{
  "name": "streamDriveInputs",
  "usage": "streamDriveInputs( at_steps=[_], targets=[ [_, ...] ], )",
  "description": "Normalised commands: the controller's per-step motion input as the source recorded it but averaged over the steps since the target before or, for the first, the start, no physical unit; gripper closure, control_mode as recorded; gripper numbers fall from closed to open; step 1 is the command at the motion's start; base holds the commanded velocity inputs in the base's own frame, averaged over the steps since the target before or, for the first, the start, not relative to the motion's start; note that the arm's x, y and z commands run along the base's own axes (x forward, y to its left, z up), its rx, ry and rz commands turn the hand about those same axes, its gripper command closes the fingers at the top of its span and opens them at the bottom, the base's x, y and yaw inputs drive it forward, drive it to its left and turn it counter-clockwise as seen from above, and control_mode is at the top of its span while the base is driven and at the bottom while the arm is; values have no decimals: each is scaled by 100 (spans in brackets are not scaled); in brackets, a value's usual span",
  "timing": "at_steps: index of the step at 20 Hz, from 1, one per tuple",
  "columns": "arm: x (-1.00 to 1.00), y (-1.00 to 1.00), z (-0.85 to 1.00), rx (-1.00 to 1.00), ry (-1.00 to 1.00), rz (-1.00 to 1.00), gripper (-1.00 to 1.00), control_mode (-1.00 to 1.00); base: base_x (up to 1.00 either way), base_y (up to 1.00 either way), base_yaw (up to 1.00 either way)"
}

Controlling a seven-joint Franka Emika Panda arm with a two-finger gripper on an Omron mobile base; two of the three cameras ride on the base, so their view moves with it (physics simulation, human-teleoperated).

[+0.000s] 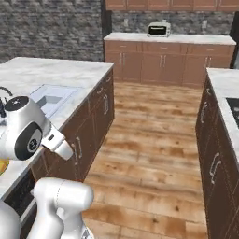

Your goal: Pick the two apples from the fridge and place them on the plate next to the blender to make a fruit smoothie.

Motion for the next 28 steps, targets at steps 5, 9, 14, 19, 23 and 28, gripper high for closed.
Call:
streamDriveInputs(
  at_steps=[5,9,14,19,23,28],
  targets=[
    [0,0,0,0,0,0,100,100,-38,16,71],
    [0,0,0,0,0,0,100,100,-37,3,72],
    [0,0,0,0,0,0,100,100,7,0,71],
    [0,0,0,0,0,0,100,100,16,-2,72],
    [0,0,0,0,0,0,100,100,2,0,76],
    [0,0,0,0,0,0,100,100,48,-13,65]
  ],
)
